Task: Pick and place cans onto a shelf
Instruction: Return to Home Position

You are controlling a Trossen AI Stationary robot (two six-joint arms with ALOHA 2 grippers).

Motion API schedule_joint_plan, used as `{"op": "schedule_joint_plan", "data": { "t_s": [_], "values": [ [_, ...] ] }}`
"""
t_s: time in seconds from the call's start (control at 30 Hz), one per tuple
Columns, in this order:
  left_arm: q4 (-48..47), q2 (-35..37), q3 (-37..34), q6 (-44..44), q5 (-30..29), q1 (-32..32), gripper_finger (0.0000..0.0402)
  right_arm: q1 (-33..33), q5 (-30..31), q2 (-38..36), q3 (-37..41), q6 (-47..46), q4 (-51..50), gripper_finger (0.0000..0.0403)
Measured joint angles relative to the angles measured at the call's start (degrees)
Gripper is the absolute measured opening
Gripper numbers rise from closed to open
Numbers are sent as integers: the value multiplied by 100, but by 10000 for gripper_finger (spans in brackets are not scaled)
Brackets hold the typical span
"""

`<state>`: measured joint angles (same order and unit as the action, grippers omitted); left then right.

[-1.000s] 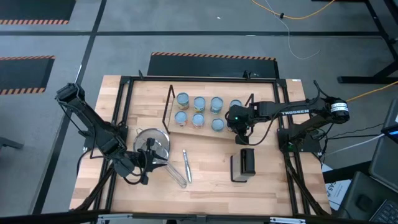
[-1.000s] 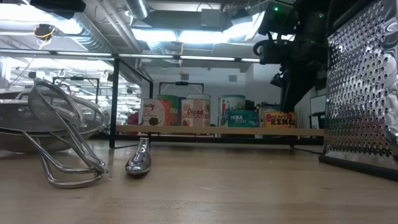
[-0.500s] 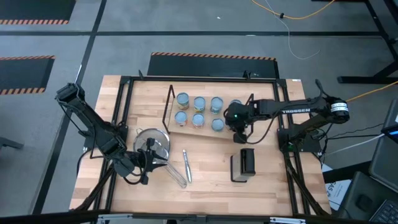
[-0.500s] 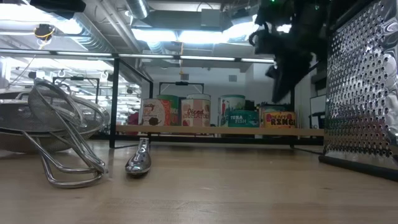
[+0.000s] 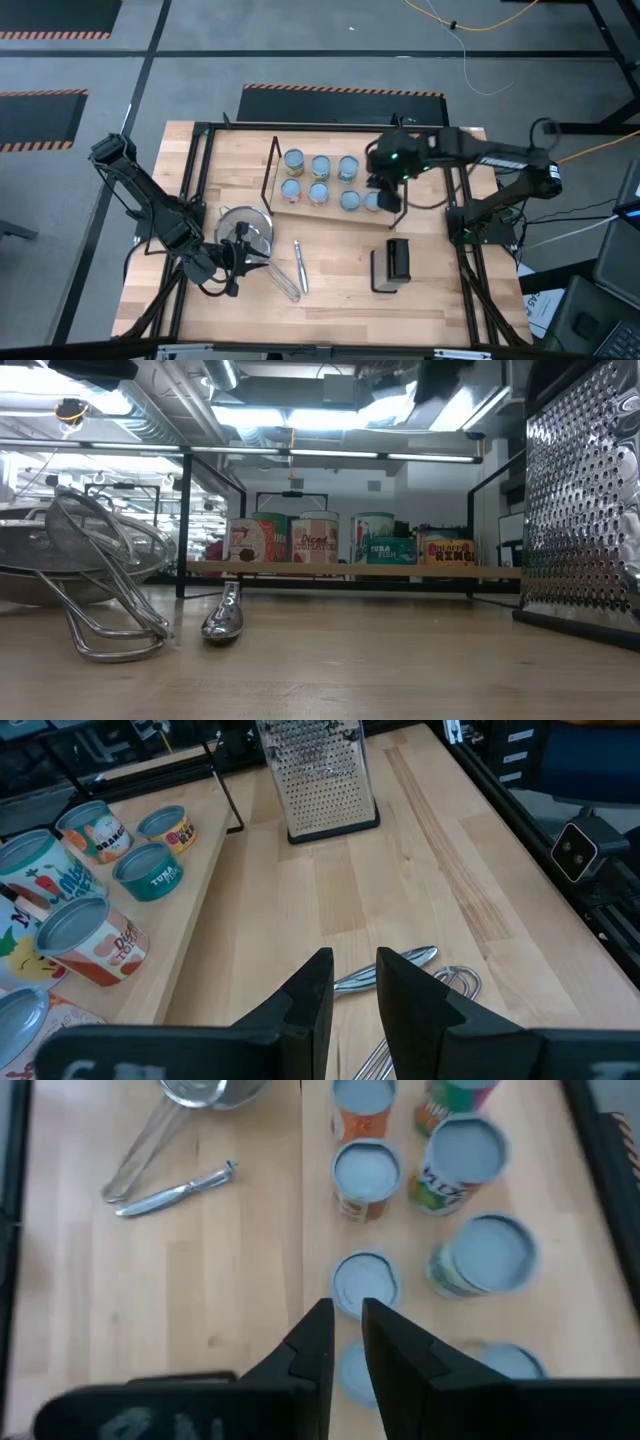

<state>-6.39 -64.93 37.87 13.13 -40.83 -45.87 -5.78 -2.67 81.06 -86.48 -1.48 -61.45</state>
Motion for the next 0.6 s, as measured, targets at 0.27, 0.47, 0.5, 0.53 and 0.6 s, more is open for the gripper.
{"op": "schedule_joint_plan", "data": {
  "t_s": [0.27, 0.47, 0.5, 0.53, 0.6],
  "values": [
    [2, 0, 0, 31, 1, -2, 72, 259, 178, -579, -1162, 28, -1104, 61],
    [2, 0, 0, 31, -1, -2, 72, 653, 693, -1545, -279, -289, -596, 62],
    [2, 0, 2, 33, -1, -1, 72, 716, 746, -1715, -35, -322, -430, 62],
    [2, 0, 1, 33, -1, -1, 72, 775, 784, -1897, 247, -387, -231, 62],
    [2, 0, 0, 35, -1, -2, 72, 864, 808, -2227, 835, -437, 192, 62]
  ]
}}
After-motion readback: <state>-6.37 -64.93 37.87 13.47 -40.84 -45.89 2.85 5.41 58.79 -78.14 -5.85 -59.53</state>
